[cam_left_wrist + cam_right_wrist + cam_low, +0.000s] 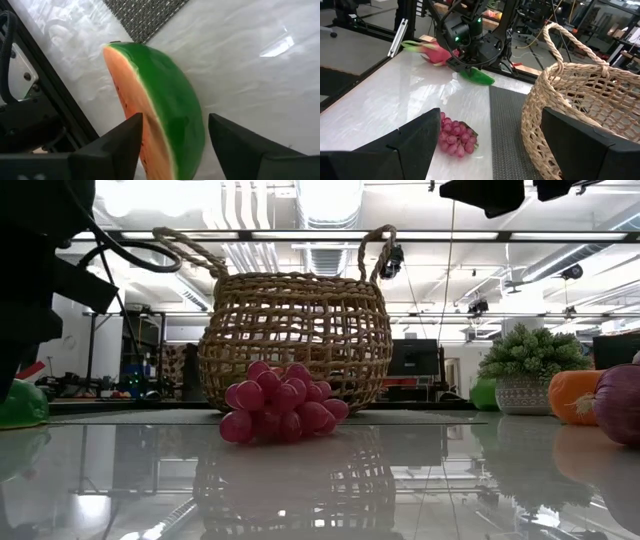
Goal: Build produce basket
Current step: Put the watermelon into the basket
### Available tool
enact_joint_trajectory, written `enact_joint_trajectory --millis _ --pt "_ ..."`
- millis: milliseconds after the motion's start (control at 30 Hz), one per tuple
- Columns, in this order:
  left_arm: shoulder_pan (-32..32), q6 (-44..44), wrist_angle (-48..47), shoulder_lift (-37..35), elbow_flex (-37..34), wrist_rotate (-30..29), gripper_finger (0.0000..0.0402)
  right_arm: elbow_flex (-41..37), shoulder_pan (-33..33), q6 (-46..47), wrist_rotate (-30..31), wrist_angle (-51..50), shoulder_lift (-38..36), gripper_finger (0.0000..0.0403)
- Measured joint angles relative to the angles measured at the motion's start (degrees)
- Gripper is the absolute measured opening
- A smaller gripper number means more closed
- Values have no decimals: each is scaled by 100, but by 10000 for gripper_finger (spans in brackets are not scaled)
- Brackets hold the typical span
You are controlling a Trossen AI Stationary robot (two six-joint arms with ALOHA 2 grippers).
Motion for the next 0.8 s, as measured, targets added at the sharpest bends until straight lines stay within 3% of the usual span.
enact_joint_trajectory --millis 467,800 --pt "-2 5 83 -2 4 -13 71 0 -2 5 4 4 -2 327" --pt "-86 469 109 -167 250 -43 54 0 -2 93 9 -18 -2 327"
